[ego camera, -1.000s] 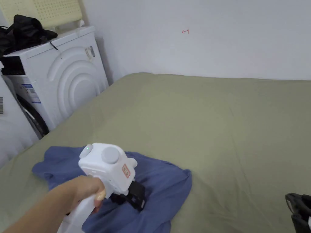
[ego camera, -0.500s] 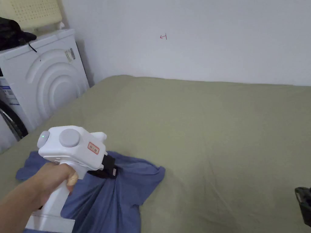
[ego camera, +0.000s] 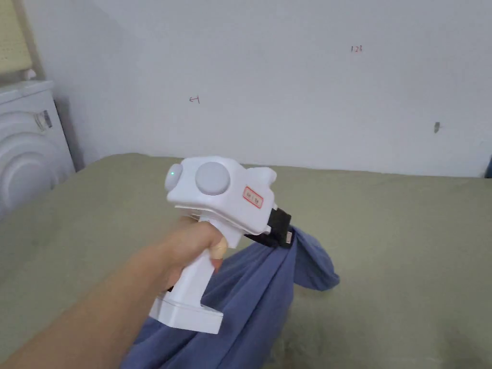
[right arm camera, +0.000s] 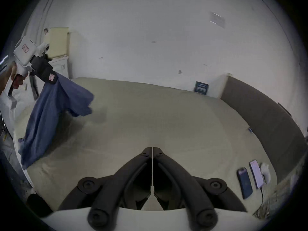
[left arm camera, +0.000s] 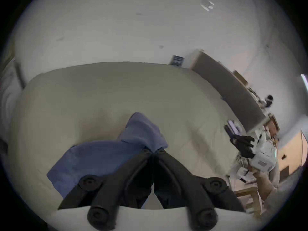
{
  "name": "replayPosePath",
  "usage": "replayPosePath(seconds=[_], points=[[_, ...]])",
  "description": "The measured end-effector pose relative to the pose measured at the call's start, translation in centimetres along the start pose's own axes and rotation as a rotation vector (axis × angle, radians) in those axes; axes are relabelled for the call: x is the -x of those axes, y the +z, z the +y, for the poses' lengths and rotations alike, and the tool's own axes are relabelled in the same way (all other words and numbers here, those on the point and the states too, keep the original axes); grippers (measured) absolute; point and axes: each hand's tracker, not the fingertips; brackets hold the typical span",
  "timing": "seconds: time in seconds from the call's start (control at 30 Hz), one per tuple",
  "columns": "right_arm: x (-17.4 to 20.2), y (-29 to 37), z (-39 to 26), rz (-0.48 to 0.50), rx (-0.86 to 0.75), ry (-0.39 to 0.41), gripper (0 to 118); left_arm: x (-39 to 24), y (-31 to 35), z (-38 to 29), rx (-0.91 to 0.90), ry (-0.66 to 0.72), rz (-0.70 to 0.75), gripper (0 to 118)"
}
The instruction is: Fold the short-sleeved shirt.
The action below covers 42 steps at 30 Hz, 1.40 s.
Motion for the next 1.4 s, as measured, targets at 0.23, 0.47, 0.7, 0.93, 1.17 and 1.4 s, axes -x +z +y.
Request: replayPosePath(seconds=[0.23, 0.47, 0.7, 0.93, 1.17, 1.4], points=[[-6.5, 3.0, -1.7, -0.14, 0.038, -0.075, 2, -11.4, -11.2, 1.1, 0.103, -0.117, -0.233, 0], [-8.4, 2.8, -3.8, -0.156, 0.083, -0.128, 2, -17.6, -19.4, -7.1, 0.16, -0.047, -0.284, 37], [-6.6, 1.0, -3.8, -0.082, 0.144, -0.171, 8, -13.4, -15.5, -11.5, 0.102, 0.031, -0.013, 81], [-3.4, 2.1, -0.8, -0.031, 0.005, -0.149, 7, -4.6, 1.9, -14.2, -0.295, 0.064, 0.243, 0], [-0.1, 4.3, 0.6, 0.013, -0.091, -0.083, 7, -0.2, 12.4, -21.1, -0.412, 0.141, 0.513, 0], [0.8, 4.4, -0.9, 0.016, -0.05, -0.078, 7, 2.7, 13.5, -24.2, -0.409, 0.211, 0.53, 0]])
